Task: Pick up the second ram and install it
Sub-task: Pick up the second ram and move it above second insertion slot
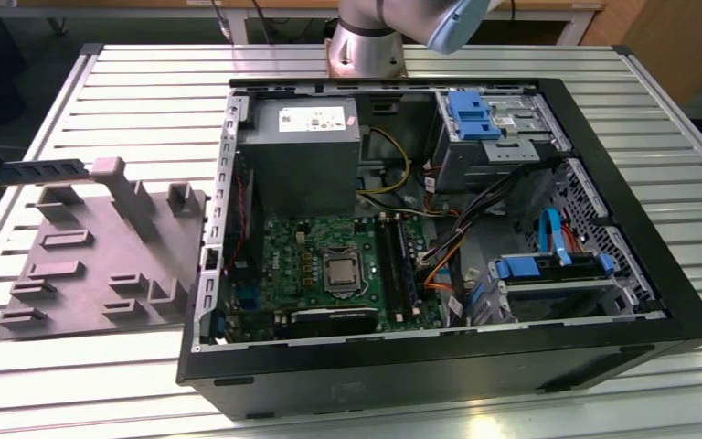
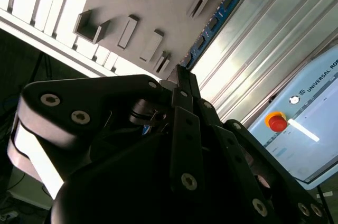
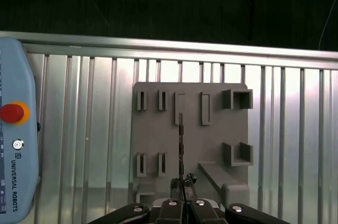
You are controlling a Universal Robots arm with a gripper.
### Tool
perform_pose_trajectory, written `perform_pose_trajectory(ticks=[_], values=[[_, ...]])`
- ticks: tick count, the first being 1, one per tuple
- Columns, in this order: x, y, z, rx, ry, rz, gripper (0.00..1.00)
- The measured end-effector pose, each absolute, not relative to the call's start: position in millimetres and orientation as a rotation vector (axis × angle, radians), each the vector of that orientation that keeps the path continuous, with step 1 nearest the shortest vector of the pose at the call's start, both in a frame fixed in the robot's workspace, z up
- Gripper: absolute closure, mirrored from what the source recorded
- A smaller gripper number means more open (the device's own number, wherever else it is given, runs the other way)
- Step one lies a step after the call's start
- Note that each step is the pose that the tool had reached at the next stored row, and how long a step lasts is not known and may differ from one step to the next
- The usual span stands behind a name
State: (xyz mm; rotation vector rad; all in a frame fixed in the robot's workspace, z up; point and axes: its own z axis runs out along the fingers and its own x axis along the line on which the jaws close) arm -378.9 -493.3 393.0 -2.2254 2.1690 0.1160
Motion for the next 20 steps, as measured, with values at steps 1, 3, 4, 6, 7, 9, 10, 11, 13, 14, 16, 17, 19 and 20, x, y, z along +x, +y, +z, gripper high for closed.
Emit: perform_pose_trajectory(ticks=[1,3,4,6,7,9,10,11,13,14,16,17,19,20], values=[[-378,-493,393,-2.225,2.169,0.116,0.89],[-377,-493,393,-2.225,2.169,0.116,0.89],[-377,-493,393,-2.225,2.169,0.116,0.89],[-375,-493,393,-2.225,2.169,0.116,0.89],[-375,-493,393,-2.226,2.169,0.116,0.89],[-373,-493,393,-2.225,2.169,0.116,0.89],[-373,-493,393,-2.225,2.169,0.116,0.89],[-372,-493,393,-2.225,2.169,0.116,0.89],[-371,-493,393,-2.225,2.169,0.116,0.89],[-370,-493,393,-2.225,2.169,0.116,0.89],[-369,-493,393,-2.225,2.169,0.116,0.89],[-368,-493,393,-2.225,2.169,0.116,0.89],[-367,-493,393,-2.225,2.169,0.116,0.89],[-366,-493,393,-2.225,2.169,0.116,0.89]])
